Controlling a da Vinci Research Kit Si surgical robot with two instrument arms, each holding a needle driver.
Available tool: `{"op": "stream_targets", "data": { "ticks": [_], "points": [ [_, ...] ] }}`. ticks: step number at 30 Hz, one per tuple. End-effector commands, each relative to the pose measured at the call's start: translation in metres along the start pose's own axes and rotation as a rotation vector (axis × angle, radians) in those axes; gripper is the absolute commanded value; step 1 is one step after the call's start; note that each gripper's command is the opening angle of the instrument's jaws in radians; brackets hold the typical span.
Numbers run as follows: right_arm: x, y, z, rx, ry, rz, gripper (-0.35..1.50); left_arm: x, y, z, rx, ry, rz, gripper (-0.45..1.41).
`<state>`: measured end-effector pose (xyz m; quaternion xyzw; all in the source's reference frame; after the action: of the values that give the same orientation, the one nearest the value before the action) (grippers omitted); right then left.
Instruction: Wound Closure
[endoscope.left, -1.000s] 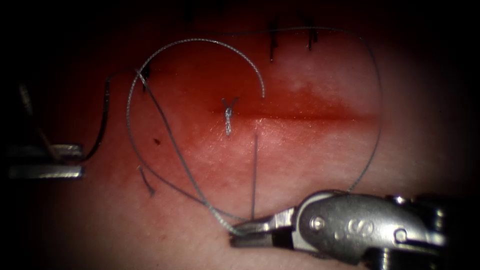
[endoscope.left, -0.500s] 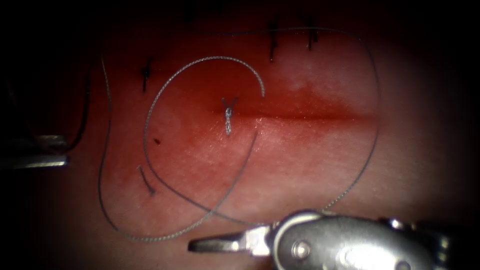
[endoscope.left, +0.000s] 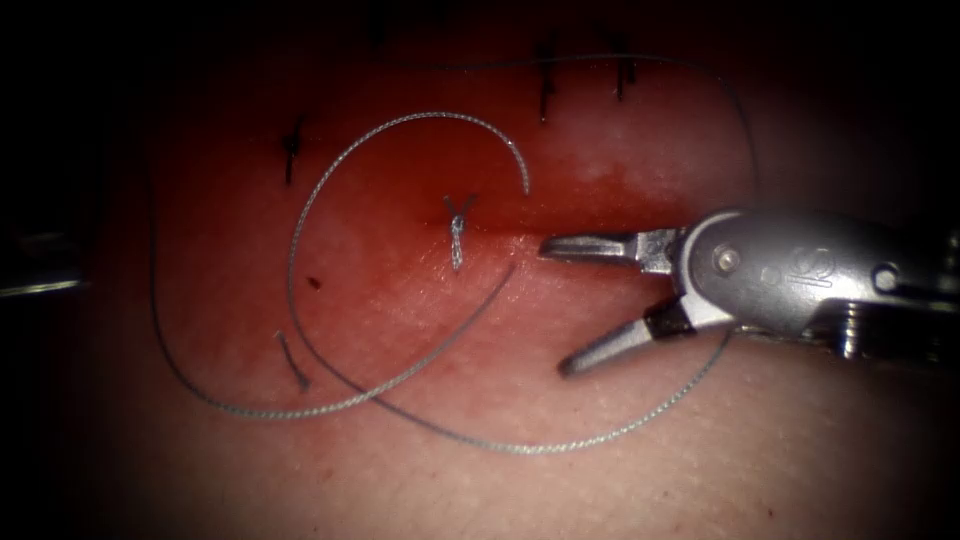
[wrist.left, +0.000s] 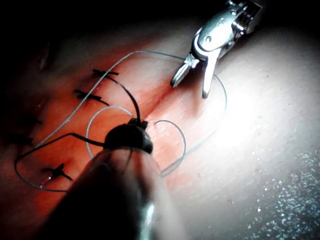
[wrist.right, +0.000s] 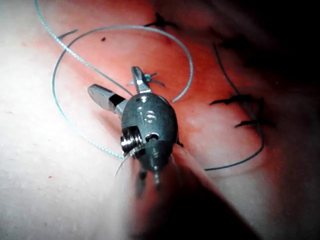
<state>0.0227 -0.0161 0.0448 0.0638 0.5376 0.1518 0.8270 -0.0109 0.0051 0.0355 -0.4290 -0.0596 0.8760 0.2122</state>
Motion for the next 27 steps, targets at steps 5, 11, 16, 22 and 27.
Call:
{"op": "stream_targets", "data": {
  "ticks": [5,11,16,22,27],
  "points": [
    [-0.0023,0.0009,0.0035,0.035,-0.025,-0.030,1.25,-0.0001,-0.0007,0.0011,0.006,-0.002,-0.002,-0.45],
    [-0.0034,0.0007,0.0055,0.058,-0.077,-0.057,1.13,-0.0005,-0.0010,0.0019,0.012,-0.004,-0.003,-0.45],
    [-0.0041,0.0008,0.0063,0.072,-0.083,-0.063,0.96,-0.0005,-0.0008,0.0022,0.008,0.002,-0.004,-0.45],
    [-0.0049,0.0009,0.0069,0.089,-0.111,-0.072,-0.35,-0.0005,-0.0008,0.0022,0.008,0.002,-0.004,-0.45],
    [-0.0045,-0.0002,0.0054,0.122,-0.149,-0.031,-0.35,-0.0005,-0.0008,0.0022,0.007,0.002,0.001,-0.45]
  ]
}}
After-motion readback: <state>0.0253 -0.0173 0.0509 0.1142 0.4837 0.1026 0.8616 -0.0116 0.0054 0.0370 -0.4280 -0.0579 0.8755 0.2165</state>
